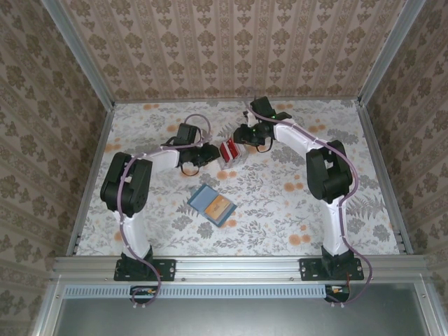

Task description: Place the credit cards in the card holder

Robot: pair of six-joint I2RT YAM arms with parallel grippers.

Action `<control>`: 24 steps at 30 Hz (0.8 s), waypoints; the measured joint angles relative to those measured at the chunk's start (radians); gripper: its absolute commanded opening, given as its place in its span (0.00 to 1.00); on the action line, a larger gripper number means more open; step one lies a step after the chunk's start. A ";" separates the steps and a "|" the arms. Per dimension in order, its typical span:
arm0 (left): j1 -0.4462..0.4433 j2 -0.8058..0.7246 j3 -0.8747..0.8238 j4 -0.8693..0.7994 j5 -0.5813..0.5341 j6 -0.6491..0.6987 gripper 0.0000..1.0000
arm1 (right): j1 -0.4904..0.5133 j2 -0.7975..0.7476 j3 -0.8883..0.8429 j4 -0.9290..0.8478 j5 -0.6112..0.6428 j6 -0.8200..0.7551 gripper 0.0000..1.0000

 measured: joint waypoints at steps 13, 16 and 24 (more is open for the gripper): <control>-0.019 0.040 0.021 0.020 0.017 -0.011 0.25 | 0.024 0.026 0.047 -0.072 0.090 -0.049 0.39; -0.020 0.042 0.021 0.024 0.017 -0.011 0.26 | 0.030 0.026 0.052 -0.083 0.103 -0.053 0.39; -0.020 0.043 0.021 0.025 0.017 -0.015 0.26 | 0.037 0.026 0.055 -0.087 0.122 -0.056 0.39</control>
